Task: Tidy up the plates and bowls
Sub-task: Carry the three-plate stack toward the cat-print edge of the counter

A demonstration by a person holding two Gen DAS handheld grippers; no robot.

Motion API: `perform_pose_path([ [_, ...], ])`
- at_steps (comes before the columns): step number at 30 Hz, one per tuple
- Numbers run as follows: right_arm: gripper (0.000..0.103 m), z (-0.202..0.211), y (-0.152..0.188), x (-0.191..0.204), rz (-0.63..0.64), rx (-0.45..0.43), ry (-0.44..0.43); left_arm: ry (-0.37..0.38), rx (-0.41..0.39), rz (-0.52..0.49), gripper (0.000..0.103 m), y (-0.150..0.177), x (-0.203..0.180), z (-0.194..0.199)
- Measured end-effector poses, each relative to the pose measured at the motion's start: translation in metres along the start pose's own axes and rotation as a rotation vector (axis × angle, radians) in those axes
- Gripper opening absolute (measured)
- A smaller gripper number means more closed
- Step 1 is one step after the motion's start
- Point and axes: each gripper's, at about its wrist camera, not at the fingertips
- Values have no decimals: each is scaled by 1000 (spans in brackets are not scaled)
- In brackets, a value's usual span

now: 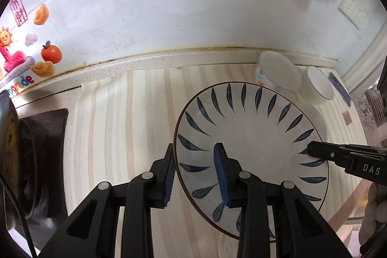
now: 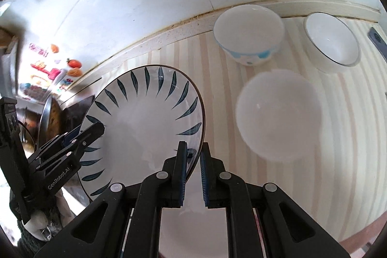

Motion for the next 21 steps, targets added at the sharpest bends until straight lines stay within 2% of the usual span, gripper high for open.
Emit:
perform_pose_path([
  [5, 12, 33, 33, -11, 12, 3, 7, 17, 11, -3, 28, 31, -19, 19],
  [10, 12, 48, 67, -31, -4, 23, 3, 20, 34, -12, 28, 63, -39, 33],
  [17, 12, 35, 104, -55, -22, 73, 0, 10, 107, -29, 28, 99, -55, 22],
  [21, 12, 21, 113, -64, -27, 99, 0, -8, 139, -36, 28, 112, -61, 12],
])
Point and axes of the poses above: each gripper's, at about its wrist camera, not at the fingertips, and z roughly against the way its jaws point, x to its left, y to its underside, and after that the axes turned 11 degrees about -y, right-handed
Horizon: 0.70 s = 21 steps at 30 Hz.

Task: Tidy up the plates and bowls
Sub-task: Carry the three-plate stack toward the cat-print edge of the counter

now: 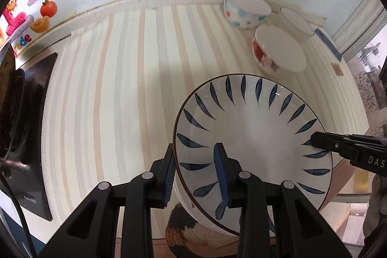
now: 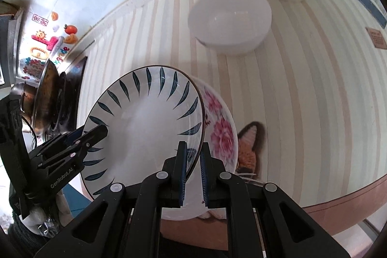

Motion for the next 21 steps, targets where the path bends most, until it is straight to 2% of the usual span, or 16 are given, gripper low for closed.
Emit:
perform_pose_path([
  [6, 12, -16, 6, -12, -7, 34, 1, -12, 46, 0, 28, 6, -6, -14],
  [21, 11, -26, 7, -26, 1, 58, 0, -59, 91, -29, 28, 18, -20, -35],
])
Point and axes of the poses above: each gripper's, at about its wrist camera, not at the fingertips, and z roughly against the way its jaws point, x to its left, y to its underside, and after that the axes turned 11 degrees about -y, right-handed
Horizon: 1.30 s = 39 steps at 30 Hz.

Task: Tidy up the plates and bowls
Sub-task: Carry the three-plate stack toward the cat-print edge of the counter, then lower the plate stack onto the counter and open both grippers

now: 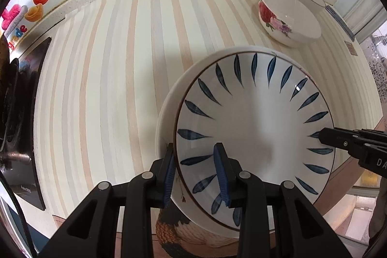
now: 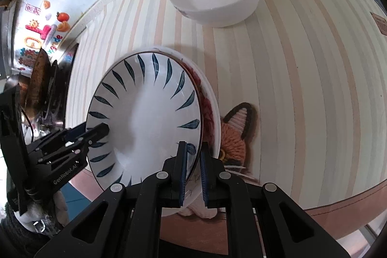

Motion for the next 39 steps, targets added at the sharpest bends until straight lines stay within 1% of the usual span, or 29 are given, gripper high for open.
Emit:
perform_pose_path([
  [3, 12, 1, -1, -1, 8, 9, -2, -3, -1, 5, 28, 0, 0, 0],
  [5, 14, 0, -2, -2, 0, 18, -10, -3, 3, 12, 28, 1, 0, 0],
  [8, 15, 1, -3, -2, -12, 32, -11, -1, 9, 38, 28, 2, 1, 0],
  [14, 18, 3, -1, 2, -6, 51, -11, -25, -14, 63, 29, 8, 3, 5],
  [15, 21, 3, 0, 3, -5, 50, -12, -26, -17, 69, 29, 10, 4, 6],
  [18, 24, 7, 5, 9, 14, 47, 4, -28, -20, 87, 29, 13, 7, 9],
  [20, 30, 12, 7, 14, 34, 34, 28, -29, -29, 97, 29, 16, 8, 15],
  [24, 33, 23, 13, 23, 56, 9, 64, -53, -62, 93, 29, 19, 9, 31],
  [27, 41, 36, 20, 32, 69, -20, 76, -70, -89, 92, 29, 21, 10, 45],
  [29, 50, 45, 25, 41, 86, -41, 94, -66, -123, 100, 29, 25, 12, 60],
  [30, 51, 50, 28, 45, 93, -51, 97, -63, -133, 102, 29, 26, 13, 66],
  [33, 54, 69, 40, 64, 115, -92, 106, -42, -172, 116, 33, 35, 17, 93],
  [36, 62, 92, 56, 86, 145, -135, 107, -26, -209, 130, 41, 46, 21, 120],
  [38, 67, 106, 68, 100, 171, -158, 101, -23, -228, 138, 51, 55, 23, 138],
  [39, 69, 114, 74, 106, 184, -173, 97, -20, -235, 143, 53, 57, 23, 144],
])
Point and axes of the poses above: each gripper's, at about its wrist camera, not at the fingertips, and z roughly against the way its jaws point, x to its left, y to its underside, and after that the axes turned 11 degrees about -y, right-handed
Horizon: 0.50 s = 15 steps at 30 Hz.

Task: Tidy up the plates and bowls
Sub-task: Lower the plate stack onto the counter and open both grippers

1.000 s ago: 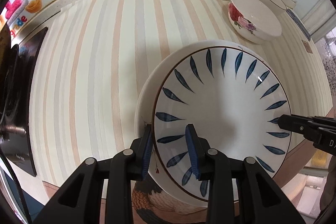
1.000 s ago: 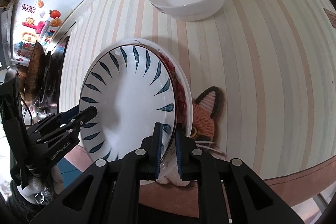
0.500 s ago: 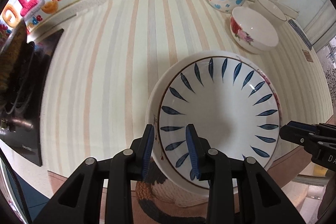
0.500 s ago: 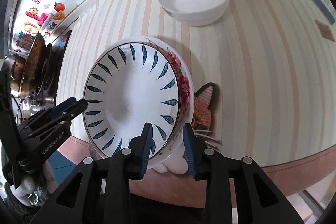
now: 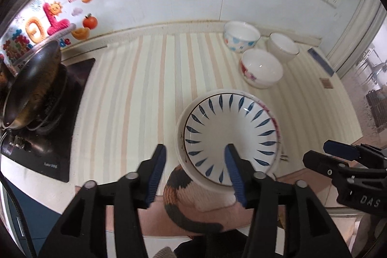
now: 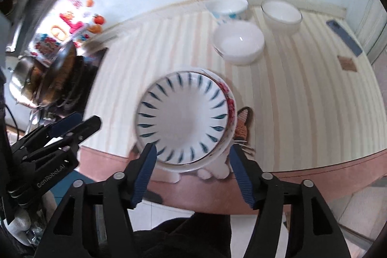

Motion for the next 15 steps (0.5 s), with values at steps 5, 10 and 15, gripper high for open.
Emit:
perform_pose_path([
  [5, 81, 45, 18, 29, 57, -71, 4, -10, -53, 25, 60, 13, 5, 45],
  [10, 90, 81, 40, 47, 83, -120, 10, -21, -101, 48, 93, 29, 10, 81],
  [15, 92, 113, 62, 57, 89, -171, 10, -28, -139, 73, 93, 42, 14, 104],
])
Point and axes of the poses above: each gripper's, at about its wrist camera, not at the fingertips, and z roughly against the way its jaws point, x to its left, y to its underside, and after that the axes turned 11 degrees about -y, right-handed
